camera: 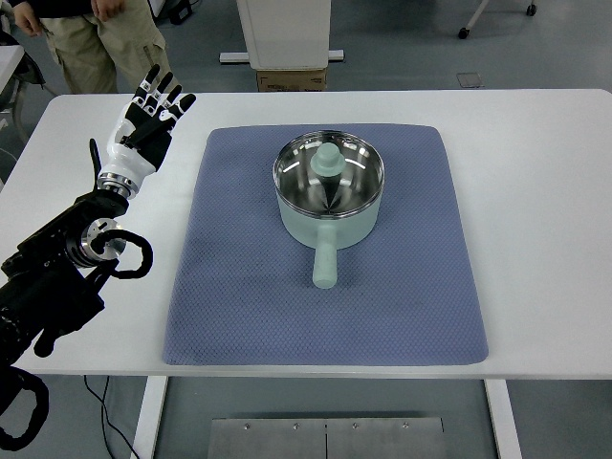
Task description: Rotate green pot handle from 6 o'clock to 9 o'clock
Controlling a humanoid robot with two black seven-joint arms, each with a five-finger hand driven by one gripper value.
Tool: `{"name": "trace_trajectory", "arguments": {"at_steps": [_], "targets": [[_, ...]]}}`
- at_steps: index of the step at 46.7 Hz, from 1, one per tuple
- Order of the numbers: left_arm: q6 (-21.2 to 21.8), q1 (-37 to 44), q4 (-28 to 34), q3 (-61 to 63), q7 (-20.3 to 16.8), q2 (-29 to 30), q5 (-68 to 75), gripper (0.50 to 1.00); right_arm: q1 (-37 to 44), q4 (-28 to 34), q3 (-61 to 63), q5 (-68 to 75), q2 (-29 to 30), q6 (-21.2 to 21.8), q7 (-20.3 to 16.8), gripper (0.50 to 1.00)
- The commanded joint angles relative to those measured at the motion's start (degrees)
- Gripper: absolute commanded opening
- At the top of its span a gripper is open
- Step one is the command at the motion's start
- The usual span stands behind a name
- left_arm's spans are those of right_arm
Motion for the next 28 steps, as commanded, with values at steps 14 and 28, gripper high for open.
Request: {"name": "trace_trajectory", "arguments": {"at_steps": [14, 28], "targets": [[0.1, 0.0, 0.0, 0.0, 0.0, -0.1, -0.1, 1.0, 0.0, 0.0, 0.0, 0.0, 0.0, 0.0, 0.0, 1.0], [0.1, 0.0, 0.0, 0.0, -0.1, -0.1, -0.1, 1.0, 0.0, 0.0, 0.0, 0.0, 0.0, 0.0, 0.0, 1.0]]}}
